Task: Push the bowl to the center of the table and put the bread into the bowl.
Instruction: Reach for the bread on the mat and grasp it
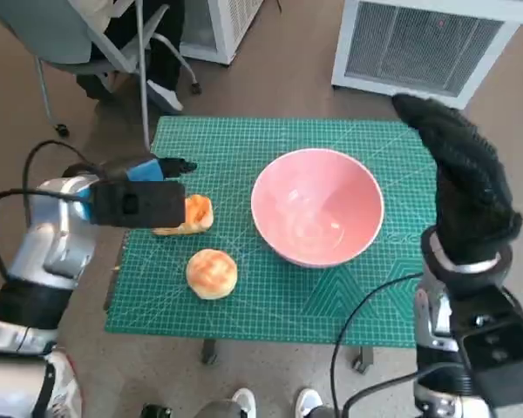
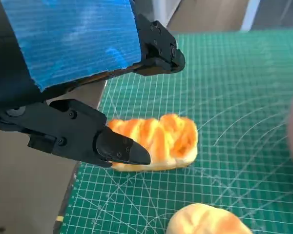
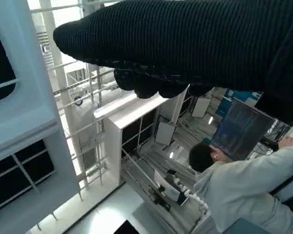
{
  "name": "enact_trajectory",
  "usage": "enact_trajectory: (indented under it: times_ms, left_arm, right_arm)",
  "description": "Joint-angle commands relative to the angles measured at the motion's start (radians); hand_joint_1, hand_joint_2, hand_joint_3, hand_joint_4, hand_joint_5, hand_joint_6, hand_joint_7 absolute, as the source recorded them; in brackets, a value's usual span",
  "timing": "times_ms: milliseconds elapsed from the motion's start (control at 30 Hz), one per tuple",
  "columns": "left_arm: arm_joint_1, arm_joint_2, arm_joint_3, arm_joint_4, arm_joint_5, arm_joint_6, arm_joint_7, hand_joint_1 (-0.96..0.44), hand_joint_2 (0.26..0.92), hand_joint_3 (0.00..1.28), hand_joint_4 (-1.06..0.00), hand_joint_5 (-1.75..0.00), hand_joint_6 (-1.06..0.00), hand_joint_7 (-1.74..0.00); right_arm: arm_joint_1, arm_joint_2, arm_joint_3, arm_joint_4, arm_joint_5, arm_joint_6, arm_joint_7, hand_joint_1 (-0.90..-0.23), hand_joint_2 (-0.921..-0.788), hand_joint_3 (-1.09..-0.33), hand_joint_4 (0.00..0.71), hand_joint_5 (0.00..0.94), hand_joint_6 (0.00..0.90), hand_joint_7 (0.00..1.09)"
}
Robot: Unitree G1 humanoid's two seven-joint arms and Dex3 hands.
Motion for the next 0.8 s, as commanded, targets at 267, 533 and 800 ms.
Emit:
enact_trajectory:
  times_ms: [267, 533, 800]
  left_arm:
    - [-0.088, -0.1, -0.055, 0.282, 0.04, -0.065, 0.076, -0.27, 0.891, 0.0, -0.18, -0.01, -0.36, -0.01]
    - [-0.101, -0.131, -0.072, 0.406, 0.045, -0.129, 0.135, -0.21, 0.907, 0.0, -0.4, -0.04, -0.53, -0.06]
    - [-0.099, -0.139, -0.095, 0.47, 0.06, -0.193, 0.175, -0.07, 0.914, 0.09, -0.59, -0.84, -0.56, -0.73]
  right_arm:
    - [0.045, 0.016, 0.0, -0.043, -0.021, 0.042, -0.025, -0.37, -0.921, -0.511, 0.448, 0.004, 0.133, 0.71]
    - [0.057, 0.013, -0.007, -0.058, -0.028, 0.052, -0.036, -0.375, -0.921, -0.507, 0.449, 0.004, 0.136, 0.71]
    - [0.066, 0.012, -0.01, -0.059, -0.017, 0.055, -0.032, -0.384, -0.921, -0.499, 0.45, 0.004, 0.14, 0.7]
